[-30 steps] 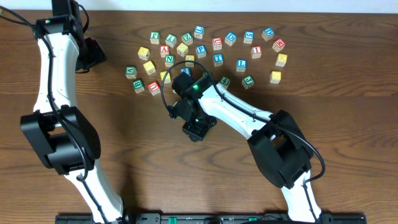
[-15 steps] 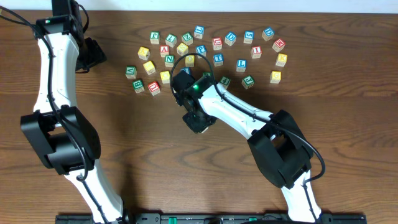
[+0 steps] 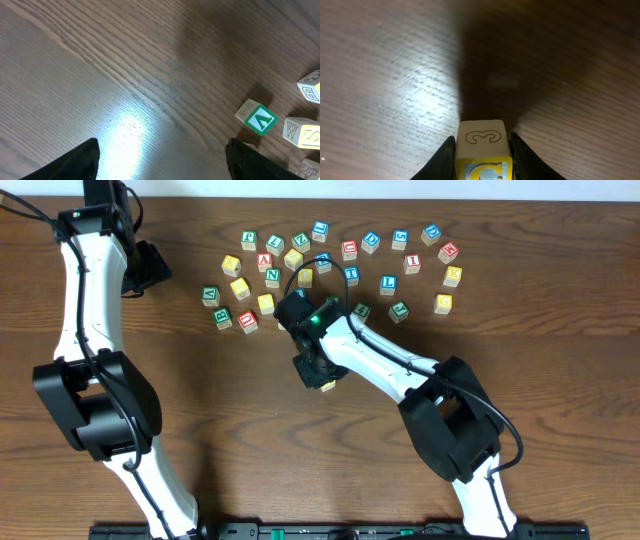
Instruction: Spell out CORL
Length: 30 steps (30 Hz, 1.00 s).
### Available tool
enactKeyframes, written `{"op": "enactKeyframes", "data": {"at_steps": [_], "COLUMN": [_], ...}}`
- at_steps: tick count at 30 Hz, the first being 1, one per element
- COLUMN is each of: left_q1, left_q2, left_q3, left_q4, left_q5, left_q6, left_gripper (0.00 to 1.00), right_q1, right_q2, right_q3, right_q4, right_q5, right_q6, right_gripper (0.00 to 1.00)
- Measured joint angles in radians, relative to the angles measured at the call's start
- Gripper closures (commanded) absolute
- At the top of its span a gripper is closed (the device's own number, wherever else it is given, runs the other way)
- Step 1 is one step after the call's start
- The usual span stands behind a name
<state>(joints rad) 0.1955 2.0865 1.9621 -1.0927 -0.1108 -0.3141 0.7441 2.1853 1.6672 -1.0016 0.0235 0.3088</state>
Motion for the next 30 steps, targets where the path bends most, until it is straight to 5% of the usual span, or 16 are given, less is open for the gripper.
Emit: {"op": "enactKeyframes", "data": {"at_steps": [14,30], "left_q1": [0.000,0.000], "left_q2": [0.000,0.000], "left_q3": [0.000,0.000], "left_q4": [-0.010,-0.012], "left_q5": [0.000,0.000], "left_q6": [0.000,0.000], "left_gripper": [0.21,0.21], "right_q1": [-0.028,-0.027], "right_q2": [0.000,0.000], "right_q3": [0.000,0.000], "right_q4": [0.022,-0.007], "right_q5": [0.001,0.011], "right_q6": [0.379,0.561], "right_gripper": [0.67,0.69]}}
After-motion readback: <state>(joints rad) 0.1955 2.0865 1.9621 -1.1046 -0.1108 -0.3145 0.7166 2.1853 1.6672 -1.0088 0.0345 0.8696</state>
